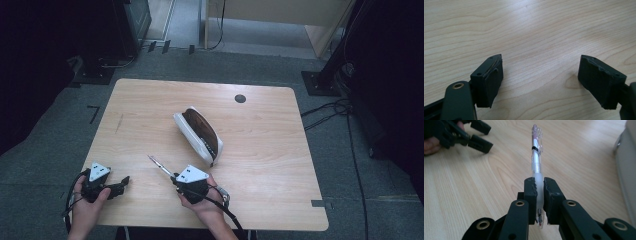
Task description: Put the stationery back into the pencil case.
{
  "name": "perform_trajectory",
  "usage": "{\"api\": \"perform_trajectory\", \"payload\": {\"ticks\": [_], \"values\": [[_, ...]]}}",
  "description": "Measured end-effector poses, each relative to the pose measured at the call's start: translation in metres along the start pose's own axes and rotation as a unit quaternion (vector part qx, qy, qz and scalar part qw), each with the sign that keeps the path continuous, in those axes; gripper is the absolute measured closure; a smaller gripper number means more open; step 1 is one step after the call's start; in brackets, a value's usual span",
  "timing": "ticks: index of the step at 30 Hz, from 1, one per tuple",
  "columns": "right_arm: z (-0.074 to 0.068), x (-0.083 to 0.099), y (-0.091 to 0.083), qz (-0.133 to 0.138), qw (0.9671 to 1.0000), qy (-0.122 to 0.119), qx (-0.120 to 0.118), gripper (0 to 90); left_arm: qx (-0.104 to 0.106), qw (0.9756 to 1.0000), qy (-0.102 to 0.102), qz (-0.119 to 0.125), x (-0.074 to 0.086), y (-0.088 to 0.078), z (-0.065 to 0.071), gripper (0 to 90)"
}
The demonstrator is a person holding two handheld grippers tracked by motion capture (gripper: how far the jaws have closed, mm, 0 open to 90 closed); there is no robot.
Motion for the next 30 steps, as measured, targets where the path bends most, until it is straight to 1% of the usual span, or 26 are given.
{"api": "perform_trajectory", "payload": {"ticks": [5, 12, 17, 22, 24, 26, 28, 30], "values": [[0.008, -0.011, -0.015, 0.019, 0.9997, 0.012, 0.009, 81.7, 0.000, 1.0000, 0.001, 0.000, 0.000, 0.000, 0.000, 20.8], [0.024, -0.028, -0.040, 0.047, 0.9981, 0.028, 0.030, 81.7, 0.000, 1.0000, 0.001, 0.000, 0.000, 0.000, 0.000, 20.8], [0.042, -0.040, -0.056, 0.062, 0.9962, 0.033, 0.051, 81.7, 0.000, 1.0000, 0.001, -0.001, 0.000, 0.000, 0.000, 20.8], [0.063, -0.052, -0.071, 0.079, 0.9931, 0.051, 0.070, 81.7, 0.000, 1.0000, 0.001, -0.001, 0.000, 0.000, 0.000, 20.8], [0.074, -0.056, -0.076, 0.079, 0.9921, 0.057, 0.079, 81.6, 0.000, 1.0000, 0.001, -0.001, 0.000, 0.000, 0.000, 20.8], [0.083, -0.059, -0.078, 0.077, 0.9913, 0.067, 0.083, 81.7, 0.000, 1.0000, 0.001, -0.001, 0.000, 0.000, 0.000, 20.8], [0.092, -0.062, -0.079, 0.073, 0.9906, 0.073, 0.090, 81.6, 0.000, 1.0000, 0.001, 0.000, 0.000, 0.000, 0.000, 20.8], [0.099, -0.064, -0.077, 0.065, 0.9902, 0.078, 0.096, 81.6, 0.000, 1.0000, 0.001, 0.000, 0.000, 0.000, 0.000, 20.8]]}}
Point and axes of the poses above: each handheld gripper's, and its own axes: y roughly forward along the jaws, x roughly out of its underside, z roughly to its right, the point moved 4 cm from there along y, roughly forward along the jaws, and after that the axes turned 4 degrees about -z, right-handed, at the moved point
